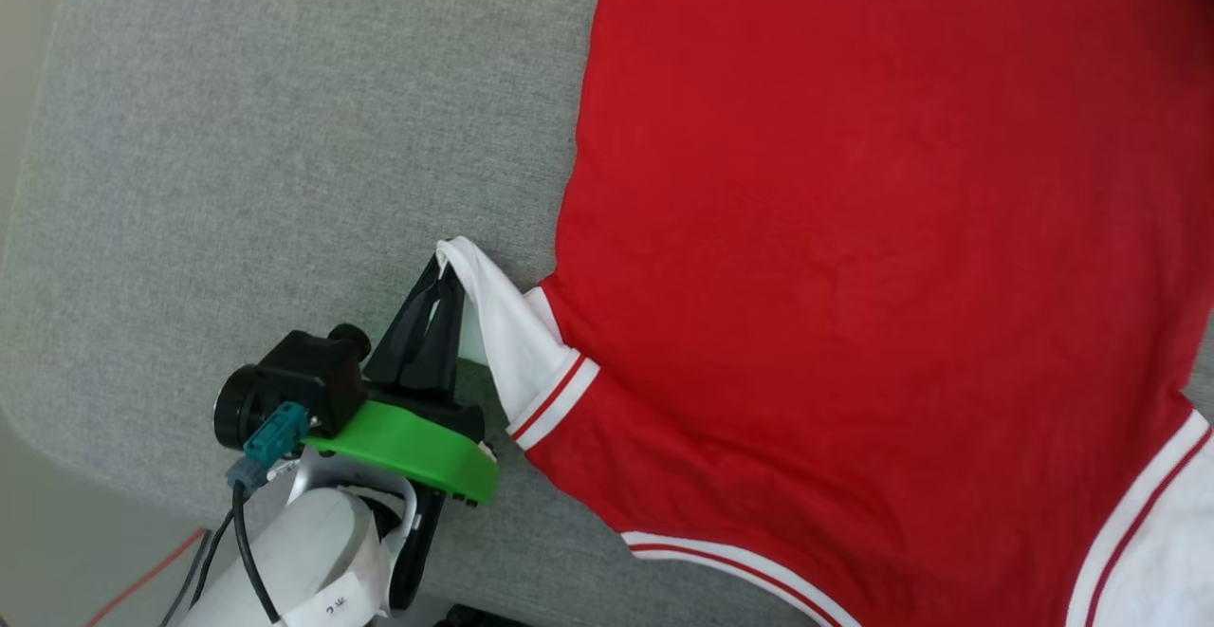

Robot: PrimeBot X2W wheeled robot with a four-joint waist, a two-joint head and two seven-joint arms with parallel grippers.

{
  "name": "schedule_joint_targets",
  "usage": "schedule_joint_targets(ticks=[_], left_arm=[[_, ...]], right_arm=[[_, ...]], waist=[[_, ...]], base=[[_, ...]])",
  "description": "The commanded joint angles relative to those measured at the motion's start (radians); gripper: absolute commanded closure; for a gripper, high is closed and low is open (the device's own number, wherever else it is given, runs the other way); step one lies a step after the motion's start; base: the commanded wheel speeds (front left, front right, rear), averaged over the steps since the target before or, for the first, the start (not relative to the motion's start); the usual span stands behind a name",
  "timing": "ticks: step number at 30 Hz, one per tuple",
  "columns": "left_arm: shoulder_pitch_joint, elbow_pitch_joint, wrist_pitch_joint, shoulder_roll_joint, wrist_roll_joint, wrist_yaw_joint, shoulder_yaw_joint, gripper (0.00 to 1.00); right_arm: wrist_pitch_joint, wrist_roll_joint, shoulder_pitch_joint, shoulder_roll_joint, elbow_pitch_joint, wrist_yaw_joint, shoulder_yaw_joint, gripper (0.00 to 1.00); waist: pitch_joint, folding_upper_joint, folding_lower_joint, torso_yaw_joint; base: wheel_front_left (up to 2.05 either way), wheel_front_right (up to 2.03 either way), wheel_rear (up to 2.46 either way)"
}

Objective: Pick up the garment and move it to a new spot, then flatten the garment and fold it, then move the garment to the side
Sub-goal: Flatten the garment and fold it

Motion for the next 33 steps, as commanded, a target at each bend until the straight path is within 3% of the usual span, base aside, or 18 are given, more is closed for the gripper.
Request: schedule_joint_targets(ticks=[1, 6, 7, 8, 15, 19, 25, 33], left_arm=[[-0.023, 0.008, -0.006, -0.013, 0.011, -0.010, 0.007, 1.00], [-0.029, 0.040, -0.006, -0.035, 0.032, -0.036, 0.018, 1.00], [-0.029, 0.046, -0.006, -0.037, 0.036, -0.038, 0.022, 1.00], [-0.026, 0.054, -0.006, -0.038, 0.039, -0.041, 0.027, 1.00], [0.017, 0.092, -0.006, -0.034, 0.046, -0.051, 0.057, 1.00], [0.061, 0.110, -0.006, -0.018, 0.043, -0.048, 0.069, 1.00], [0.125, 0.112, 0.000, 0.011, 0.030, -0.034, 0.078, 1.00], [0.212, 0.085, 0.020, 0.054, 0.008, -0.003, 0.096, 1.00]], right_arm=[[0.008, -0.003, 0.040, -0.003, 0.009, -0.001, 0.012, 0.00], [0.026, 0.036, 0.105, -0.032, -0.009, -0.001, 0.038, 0.00], [0.019, 0.038, 0.107, -0.039, -0.017, -0.001, 0.040, 0.73], [0.011, 0.043, 0.107, -0.043, -0.023, -0.001, 0.039, 1.00], [-0.107, 0.076, 0.076, -0.032, -0.064, -0.001, 0.032, 1.00], [-0.168, 0.113, 0.086, -0.062, -0.113, -0.001, 0.066, 1.00], [-0.262, 0.204, 0.185, -0.183, -0.233, -0.001, 0.110, 1.00], [-0.407, 0.323, 0.486, -0.369, -0.405, -0.001, 0.088, 1.00]], waist=[[0.045, 0.0000, -0.0001, 0.044], [0.036, 0.0000, -0.0001, 0.045], [0.032, 0.0000, -0.0001, 0.044], [0.025, 0.0000, -0.0001, 0.040], [-0.063, 0.0000, -0.0001, 0.002], [-0.140, 0.0000, -0.0001, -0.032], [-0.244, 0.0000, -0.0001, -0.091], [-0.339, 0.0000, -0.0001, -0.173]], base=[[0.00, 0.00, 0.00], [0.00, 0.00, 0.00], [0.00, 0.00, 0.00], [0.00, 0.00, 0.00], [0.00, 0.00, 0.00], [0.00, 0.00, 0.00], [0.00, 0.00, 0.00], [0.00, 0.00, 0.00]])
